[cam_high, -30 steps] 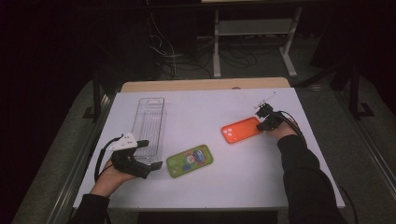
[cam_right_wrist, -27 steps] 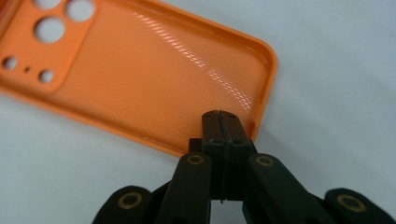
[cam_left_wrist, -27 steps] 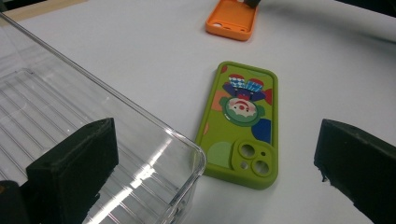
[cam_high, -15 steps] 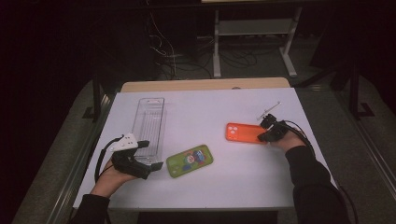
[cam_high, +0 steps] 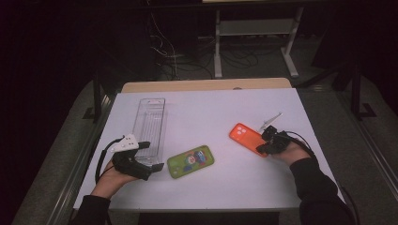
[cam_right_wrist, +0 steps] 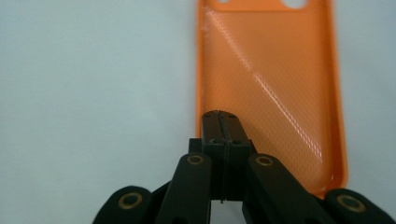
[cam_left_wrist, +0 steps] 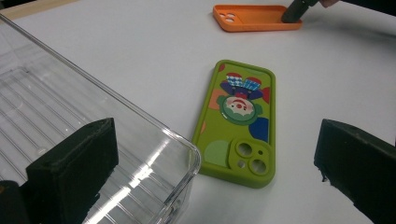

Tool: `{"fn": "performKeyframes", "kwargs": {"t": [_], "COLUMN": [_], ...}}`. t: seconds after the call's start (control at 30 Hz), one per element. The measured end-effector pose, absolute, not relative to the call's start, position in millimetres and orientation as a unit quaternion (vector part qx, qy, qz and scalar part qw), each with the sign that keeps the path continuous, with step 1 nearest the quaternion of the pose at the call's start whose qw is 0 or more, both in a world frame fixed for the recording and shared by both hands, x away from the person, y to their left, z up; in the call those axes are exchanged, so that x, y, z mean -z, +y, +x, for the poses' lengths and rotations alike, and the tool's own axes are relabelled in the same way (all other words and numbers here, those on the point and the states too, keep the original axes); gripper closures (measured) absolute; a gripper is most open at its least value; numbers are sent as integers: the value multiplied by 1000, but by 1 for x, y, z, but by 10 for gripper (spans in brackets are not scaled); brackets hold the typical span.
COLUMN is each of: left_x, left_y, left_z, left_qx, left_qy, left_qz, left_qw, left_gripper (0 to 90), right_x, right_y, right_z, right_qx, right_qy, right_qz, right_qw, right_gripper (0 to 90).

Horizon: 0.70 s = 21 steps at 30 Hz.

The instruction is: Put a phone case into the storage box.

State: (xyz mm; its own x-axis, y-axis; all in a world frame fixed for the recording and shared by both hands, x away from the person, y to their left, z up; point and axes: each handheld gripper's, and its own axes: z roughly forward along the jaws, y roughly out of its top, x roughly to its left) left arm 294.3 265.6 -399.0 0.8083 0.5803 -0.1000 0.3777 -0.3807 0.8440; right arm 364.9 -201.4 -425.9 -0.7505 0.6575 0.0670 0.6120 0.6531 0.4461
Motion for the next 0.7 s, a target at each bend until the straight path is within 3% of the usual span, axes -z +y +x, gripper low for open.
{"fn": "performKeyframes", "kwargs": {"t": [0.33,0.4,0.43,0.47,0.5,0.7], "left_x": [399,399,399,399,399,397], "left_y": [266,265,265,265,266,265], "left_z": [294,294,294,294,294,293], "left_qx": [-107,-104,-104,-105,-107,-106], "left_qy": [291,293,293,293,288,284], "left_qz": [825,824,824,824,829,831], "left_qw": [473,474,474,473,467,466], "left_gripper": [0,0,0,0,0,0], "right_x": [424,413,413,406,406,399], "right_y": [-196,-201,-201,-202,-202,-201], "right_z": [349,345,345,339,339,317], "right_qx": [-244,-282,-282,-306,-306,-357], "right_qy": [908,885,885,870,870,840], "right_qz": [337,363,363,376,376,396], "right_qw": [58,72,72,89,89,103], "right_gripper": [882,778,778,694,694,361]}}
